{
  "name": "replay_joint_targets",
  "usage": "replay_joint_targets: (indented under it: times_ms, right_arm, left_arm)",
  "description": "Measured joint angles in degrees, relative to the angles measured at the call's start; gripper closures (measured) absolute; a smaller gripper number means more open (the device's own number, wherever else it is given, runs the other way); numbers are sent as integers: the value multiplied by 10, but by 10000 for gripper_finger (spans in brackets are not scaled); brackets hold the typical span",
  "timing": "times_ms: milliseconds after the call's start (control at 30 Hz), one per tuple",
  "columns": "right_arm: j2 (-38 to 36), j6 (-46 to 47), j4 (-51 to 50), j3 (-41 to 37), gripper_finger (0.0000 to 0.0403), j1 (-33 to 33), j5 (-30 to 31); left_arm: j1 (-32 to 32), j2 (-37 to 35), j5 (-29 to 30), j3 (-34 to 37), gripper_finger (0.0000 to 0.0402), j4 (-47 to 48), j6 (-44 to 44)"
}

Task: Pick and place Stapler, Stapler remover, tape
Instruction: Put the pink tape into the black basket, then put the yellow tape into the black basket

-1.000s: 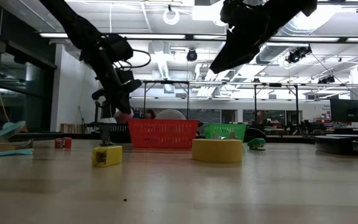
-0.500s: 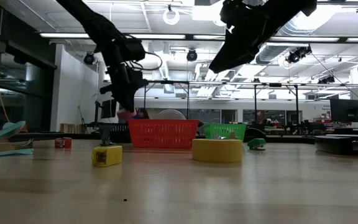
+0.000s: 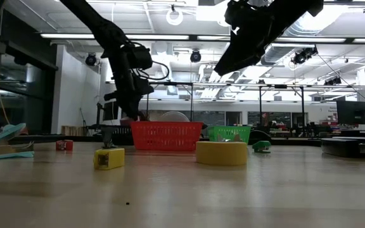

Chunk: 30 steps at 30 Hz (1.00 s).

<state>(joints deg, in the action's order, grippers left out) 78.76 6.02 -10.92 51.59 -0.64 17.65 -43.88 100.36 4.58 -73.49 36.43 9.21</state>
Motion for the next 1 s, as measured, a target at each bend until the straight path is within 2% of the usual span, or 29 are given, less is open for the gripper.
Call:
replay_joint_targets:
  times_ms: [467,833,1000]
  right_arm:
    - [0,0,0,0,176,0,0]
    - [0,0,-1,0,176,0,0]
    - [0,0,-2,0,176,0,-2]
  left_arm:
    - [0,0,0,0,369,6,0]
    - [0,0,0,0,285,6,-1]
    - [0,0,1,0,267,8,-2]
